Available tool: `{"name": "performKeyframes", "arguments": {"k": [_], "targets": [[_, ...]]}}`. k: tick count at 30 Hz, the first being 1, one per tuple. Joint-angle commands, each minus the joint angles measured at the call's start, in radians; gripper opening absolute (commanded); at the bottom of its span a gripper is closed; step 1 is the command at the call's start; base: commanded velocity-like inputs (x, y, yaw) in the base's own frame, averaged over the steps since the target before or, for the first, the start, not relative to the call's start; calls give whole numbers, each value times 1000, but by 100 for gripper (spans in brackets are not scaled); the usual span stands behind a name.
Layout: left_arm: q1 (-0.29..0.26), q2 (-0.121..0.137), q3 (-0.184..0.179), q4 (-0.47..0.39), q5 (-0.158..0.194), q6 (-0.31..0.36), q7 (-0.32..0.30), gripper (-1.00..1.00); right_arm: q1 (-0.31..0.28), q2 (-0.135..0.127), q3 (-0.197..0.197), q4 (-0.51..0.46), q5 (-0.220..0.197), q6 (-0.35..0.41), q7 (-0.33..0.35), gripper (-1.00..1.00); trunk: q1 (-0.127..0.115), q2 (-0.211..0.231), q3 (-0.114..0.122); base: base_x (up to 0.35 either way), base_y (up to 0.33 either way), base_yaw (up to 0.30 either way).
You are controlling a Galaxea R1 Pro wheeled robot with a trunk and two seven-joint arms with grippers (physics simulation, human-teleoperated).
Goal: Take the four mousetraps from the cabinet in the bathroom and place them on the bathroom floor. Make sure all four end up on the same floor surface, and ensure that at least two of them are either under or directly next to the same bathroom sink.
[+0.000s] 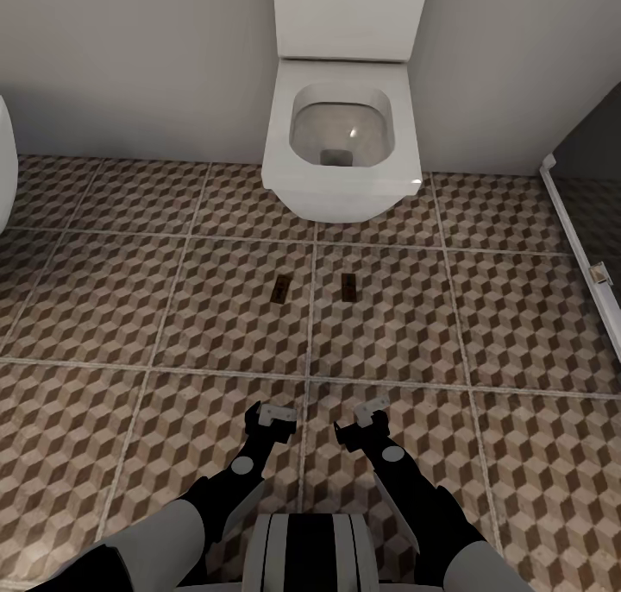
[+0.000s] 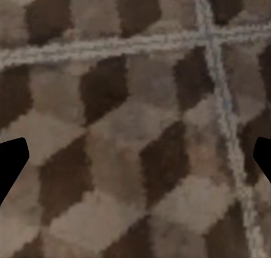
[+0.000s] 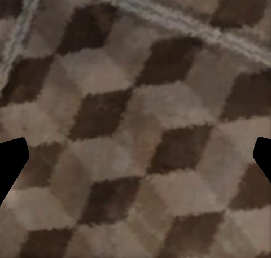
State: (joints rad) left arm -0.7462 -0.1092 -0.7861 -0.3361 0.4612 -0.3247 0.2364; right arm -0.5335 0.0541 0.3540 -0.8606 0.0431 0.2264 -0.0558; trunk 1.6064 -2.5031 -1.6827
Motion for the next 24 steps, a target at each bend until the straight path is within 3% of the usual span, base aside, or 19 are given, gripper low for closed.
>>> {"name": "performKeyframes", "arguments": {"k": [1,10,24], "targets": [[-1,0,-9,1,5,-4,7,100,0,0,3,-1,4,7,-6,100,0,0,0,0,0,0],[-1,0,-9,1,5,-4,7,100,0,0,3,-1,4,7,-6,100,0,0,0,0,0,0],[-1,0,-9,2,5,-3,7,100,0,0,3,-1,4,7,-6,100,-6,3,54,0,0,0]]}}
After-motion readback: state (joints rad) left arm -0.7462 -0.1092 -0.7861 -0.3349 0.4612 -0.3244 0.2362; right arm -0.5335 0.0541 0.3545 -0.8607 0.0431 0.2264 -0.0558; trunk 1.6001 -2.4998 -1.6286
